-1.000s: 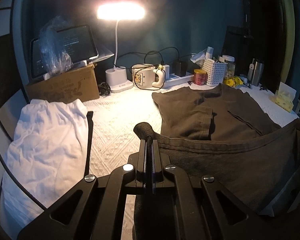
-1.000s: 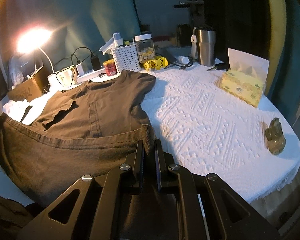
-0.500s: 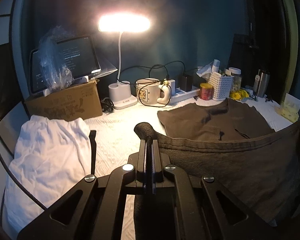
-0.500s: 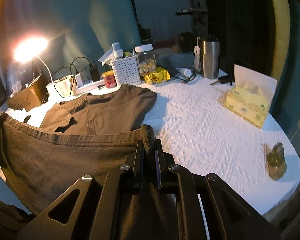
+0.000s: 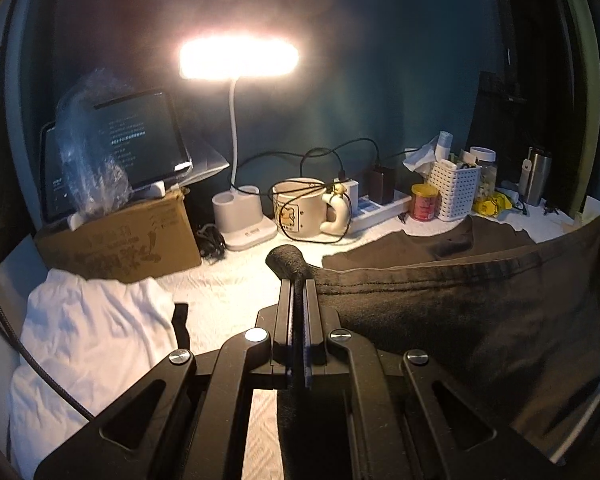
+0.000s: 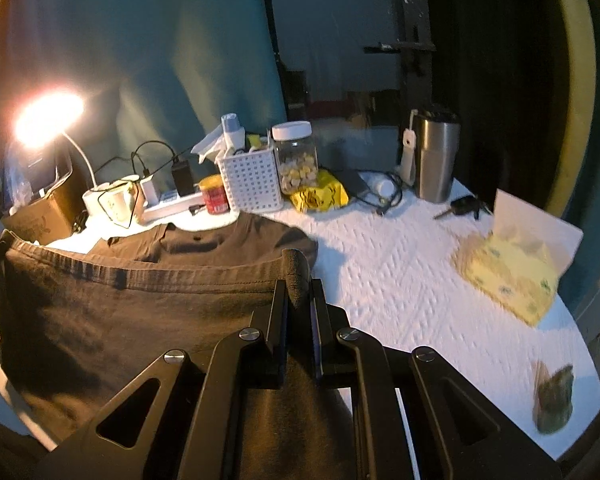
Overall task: Fold small clothes
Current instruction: 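Lift the hem with both tools and fold it over toward the collar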
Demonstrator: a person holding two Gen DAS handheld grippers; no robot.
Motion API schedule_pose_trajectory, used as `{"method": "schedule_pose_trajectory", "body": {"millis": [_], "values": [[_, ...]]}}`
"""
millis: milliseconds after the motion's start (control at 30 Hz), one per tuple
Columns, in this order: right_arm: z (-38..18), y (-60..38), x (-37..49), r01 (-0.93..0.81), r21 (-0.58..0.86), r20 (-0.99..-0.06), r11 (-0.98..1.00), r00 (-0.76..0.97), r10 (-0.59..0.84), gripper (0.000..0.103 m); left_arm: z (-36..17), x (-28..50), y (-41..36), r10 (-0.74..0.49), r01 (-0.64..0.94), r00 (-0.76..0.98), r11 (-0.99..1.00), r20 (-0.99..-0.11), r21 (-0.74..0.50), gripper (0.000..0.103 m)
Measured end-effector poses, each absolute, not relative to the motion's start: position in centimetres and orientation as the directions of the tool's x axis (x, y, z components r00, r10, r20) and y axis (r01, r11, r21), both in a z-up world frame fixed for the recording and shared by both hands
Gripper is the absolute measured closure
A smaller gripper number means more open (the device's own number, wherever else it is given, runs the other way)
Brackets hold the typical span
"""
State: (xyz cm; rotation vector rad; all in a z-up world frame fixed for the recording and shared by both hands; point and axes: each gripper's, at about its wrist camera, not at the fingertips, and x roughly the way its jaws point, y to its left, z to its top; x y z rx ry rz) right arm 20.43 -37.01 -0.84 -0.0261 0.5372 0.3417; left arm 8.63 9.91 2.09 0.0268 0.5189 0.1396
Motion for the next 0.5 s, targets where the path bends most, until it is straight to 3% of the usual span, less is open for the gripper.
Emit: {"method": "schedule_pose_trajectory", "body": {"millis": [500], "values": [[0.8,-35.5,25.7,-0.344,0.032,-0.474,0.938,0.821,0.318,0.092,2.6,13.7,10.2,0.136,-0.097,0.871,0.990,-0.472,0.106,0.101]]}}
